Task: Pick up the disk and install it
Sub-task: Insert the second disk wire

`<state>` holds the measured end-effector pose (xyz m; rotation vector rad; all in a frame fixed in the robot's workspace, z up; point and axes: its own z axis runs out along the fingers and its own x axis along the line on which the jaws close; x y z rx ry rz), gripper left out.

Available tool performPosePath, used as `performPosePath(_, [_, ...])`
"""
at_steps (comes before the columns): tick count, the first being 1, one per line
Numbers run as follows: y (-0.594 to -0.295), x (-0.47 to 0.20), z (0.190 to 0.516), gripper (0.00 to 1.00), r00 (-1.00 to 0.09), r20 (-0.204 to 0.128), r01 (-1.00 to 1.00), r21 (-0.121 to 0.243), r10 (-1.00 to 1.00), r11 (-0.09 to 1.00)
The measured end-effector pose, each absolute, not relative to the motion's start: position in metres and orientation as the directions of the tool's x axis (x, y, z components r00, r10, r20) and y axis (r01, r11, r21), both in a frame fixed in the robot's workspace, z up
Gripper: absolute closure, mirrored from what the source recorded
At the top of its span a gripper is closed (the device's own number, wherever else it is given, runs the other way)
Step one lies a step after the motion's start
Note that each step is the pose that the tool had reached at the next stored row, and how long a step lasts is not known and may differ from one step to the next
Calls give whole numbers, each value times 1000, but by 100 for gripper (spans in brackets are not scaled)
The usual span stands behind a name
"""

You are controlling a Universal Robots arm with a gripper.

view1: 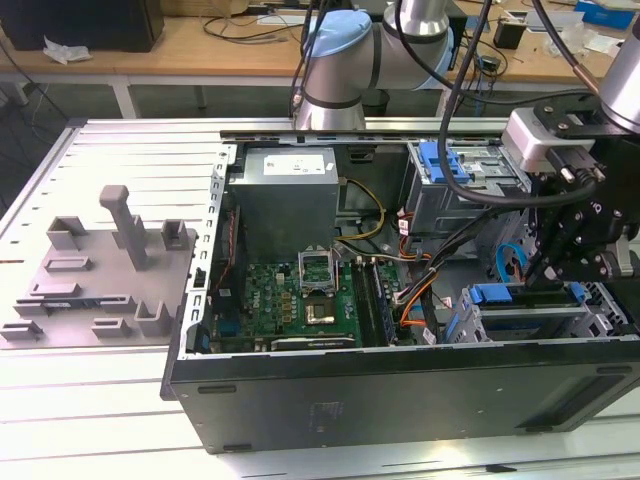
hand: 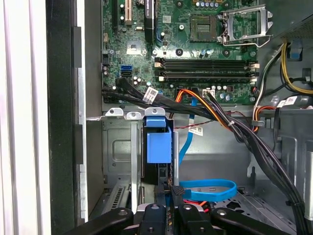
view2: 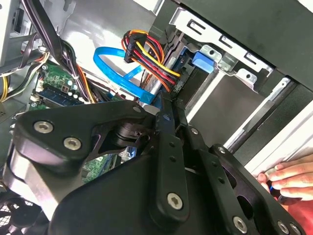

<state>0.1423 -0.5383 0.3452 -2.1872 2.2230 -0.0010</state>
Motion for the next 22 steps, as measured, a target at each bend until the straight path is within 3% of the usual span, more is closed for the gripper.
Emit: performPosePath(22, [-538, 143, 346, 84, -16, -17, -1000, -17, -1000, 16])
